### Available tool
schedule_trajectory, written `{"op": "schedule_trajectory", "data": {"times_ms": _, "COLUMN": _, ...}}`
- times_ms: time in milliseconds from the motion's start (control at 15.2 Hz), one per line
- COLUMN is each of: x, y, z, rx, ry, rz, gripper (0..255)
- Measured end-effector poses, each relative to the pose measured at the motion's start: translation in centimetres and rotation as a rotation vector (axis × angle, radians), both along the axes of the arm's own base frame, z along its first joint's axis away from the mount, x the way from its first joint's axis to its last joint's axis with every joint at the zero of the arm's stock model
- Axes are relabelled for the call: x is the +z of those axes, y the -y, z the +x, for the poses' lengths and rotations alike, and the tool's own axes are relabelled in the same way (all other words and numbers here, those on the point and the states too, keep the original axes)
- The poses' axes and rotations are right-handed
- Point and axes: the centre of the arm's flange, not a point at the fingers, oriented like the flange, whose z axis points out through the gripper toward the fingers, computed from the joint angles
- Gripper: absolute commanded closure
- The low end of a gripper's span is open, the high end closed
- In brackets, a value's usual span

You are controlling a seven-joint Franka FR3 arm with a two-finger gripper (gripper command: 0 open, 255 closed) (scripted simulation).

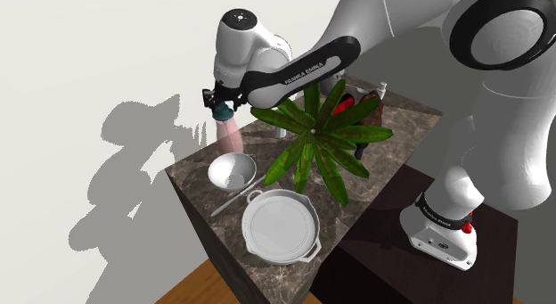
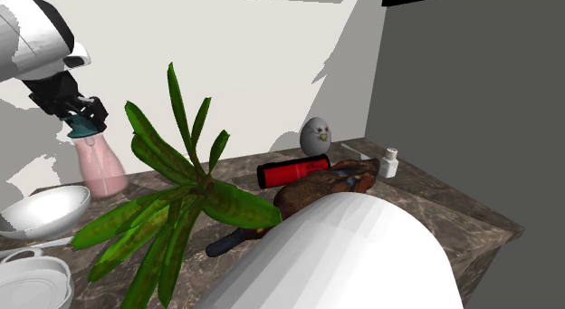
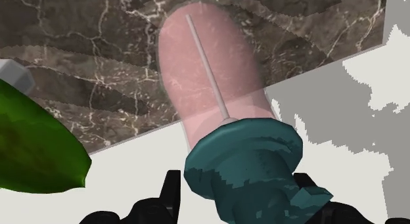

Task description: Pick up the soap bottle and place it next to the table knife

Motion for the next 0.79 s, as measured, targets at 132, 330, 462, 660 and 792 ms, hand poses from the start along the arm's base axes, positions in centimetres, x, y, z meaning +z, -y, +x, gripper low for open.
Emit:
{"op": "schedule_trajectory", "data": {"times_ms": 132, "x": 1.1, "y": 0.1, "z": 0.0, "rx": -0.001, "ry": -0.001, "rz": -0.001, "gripper": 255}}
{"op": "schedule_trajectory", "data": {"times_ms": 330, "x": 2.6, "y": 0.1, "z": 0.1, "rx": -0.001, "ry": -0.002, "rz": -0.001, "gripper": 255}}
{"op": "schedule_trajectory", "data": {"times_ms": 462, "x": 3.5, "y": 0.1, "z": -0.1, "rx": -0.001, "ry": -0.002, "rz": -0.001, "gripper": 255}}
{"op": "schedule_trajectory", "data": {"times_ms": 660, "x": 5.1, "y": 0.0, "z": 0.0, "rx": -0.001, "ry": -0.002, "rz": -0.001, "gripper": 255}}
{"op": "schedule_trajectory", "data": {"times_ms": 792, "x": 6.2, "y": 0.0, "z": 0.0, "rx": -0.001, "ry": -0.002, "rz": -0.001, "gripper": 255}}
